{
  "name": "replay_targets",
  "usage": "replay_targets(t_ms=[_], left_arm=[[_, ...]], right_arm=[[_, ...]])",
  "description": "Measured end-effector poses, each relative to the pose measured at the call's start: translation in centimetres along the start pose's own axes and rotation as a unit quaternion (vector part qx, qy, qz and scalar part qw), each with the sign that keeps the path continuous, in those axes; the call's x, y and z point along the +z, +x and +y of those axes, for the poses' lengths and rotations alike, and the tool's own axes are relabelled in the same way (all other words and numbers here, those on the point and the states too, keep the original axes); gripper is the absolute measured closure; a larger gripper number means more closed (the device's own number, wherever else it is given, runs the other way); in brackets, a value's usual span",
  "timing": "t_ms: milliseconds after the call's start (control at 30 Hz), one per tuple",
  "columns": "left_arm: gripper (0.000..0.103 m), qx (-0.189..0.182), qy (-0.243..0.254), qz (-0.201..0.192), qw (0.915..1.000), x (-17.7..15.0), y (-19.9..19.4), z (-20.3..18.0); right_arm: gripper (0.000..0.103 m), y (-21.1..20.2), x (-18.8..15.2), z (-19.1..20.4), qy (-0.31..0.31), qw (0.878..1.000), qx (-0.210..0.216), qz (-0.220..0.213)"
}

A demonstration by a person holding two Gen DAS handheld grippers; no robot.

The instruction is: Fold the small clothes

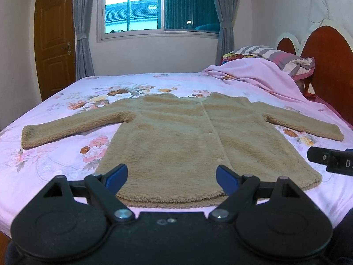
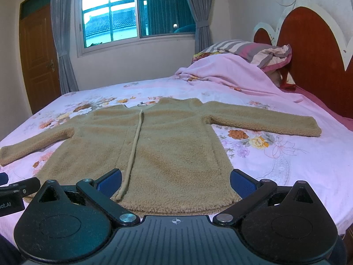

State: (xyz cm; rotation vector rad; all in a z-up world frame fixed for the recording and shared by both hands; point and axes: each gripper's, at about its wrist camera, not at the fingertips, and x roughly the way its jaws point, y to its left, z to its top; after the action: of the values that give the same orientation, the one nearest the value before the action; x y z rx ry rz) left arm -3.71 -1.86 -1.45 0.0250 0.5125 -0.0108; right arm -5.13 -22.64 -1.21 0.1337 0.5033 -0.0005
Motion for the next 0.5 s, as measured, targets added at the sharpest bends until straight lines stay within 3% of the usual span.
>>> replay_targets(t_ms=[500], left_arm=[[0.015, -0.004, 0.006, -0.001, 1.0000, -0.05, -0.13, -0.27]], right_arm=[[0.000, -0.23, 0.18, 0.05, 0.001, 1.000, 0.001, 0.001]])
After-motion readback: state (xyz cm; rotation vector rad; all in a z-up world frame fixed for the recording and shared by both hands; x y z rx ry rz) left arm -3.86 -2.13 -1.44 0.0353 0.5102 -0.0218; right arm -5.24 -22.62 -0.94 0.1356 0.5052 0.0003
